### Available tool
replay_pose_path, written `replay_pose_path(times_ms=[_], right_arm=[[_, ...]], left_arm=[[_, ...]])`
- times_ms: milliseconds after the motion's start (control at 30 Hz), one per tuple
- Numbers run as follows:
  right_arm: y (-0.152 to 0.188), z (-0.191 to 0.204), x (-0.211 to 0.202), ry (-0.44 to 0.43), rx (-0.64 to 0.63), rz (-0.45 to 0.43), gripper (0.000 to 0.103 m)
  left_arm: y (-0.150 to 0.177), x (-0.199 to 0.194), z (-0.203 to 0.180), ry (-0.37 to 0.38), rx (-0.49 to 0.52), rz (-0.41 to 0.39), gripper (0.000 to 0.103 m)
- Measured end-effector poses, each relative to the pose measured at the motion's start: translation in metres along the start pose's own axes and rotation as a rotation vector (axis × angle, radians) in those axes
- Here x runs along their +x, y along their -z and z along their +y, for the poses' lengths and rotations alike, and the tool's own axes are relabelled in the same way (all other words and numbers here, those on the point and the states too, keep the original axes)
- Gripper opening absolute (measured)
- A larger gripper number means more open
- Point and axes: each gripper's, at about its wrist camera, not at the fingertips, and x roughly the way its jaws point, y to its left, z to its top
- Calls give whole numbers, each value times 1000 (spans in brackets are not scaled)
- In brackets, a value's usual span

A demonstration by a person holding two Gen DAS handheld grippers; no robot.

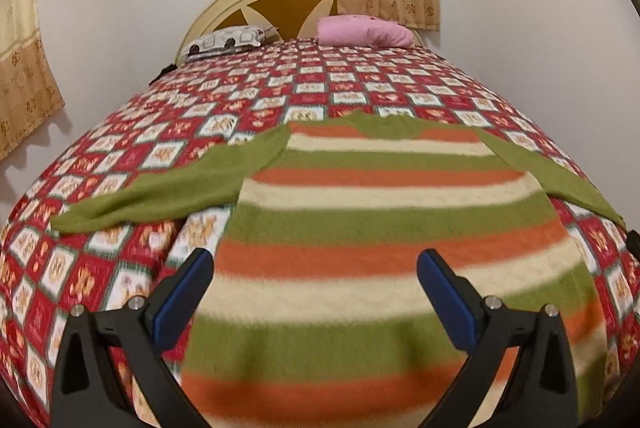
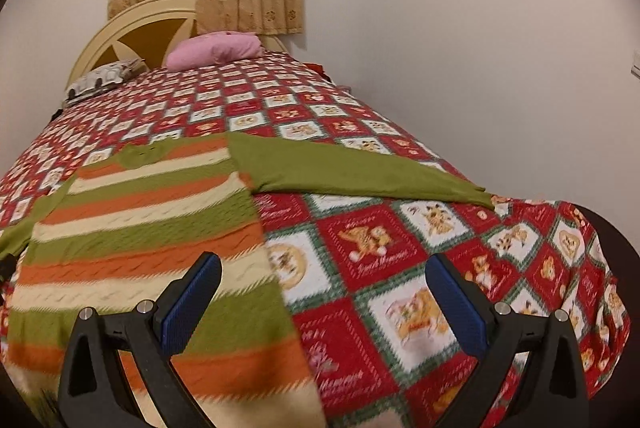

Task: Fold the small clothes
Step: 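Move the right tool toward the green sleeve cuff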

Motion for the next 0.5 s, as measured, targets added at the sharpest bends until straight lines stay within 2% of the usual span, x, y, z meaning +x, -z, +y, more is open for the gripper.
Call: replay_pose_path(times_ms=[100,200,300,400,500], right_arm=[[-11,-2,16,8,10,6,102],[-17,-7,38,-20,33,46,102],[-19,-14,59,-6,59,86,101],[-23,-25,71,12,85,83,101],[-32,-55,85,-2,168,84,101]], left_arm=[[-13,18,3,-26,13,-11,103],[-17,39,10,-59,3,-10,103],[-11,58,19,-82,-20,10,103],[-3,75,23,-101,-34,40,103],[6,87,23,-102,-44,80,103]])
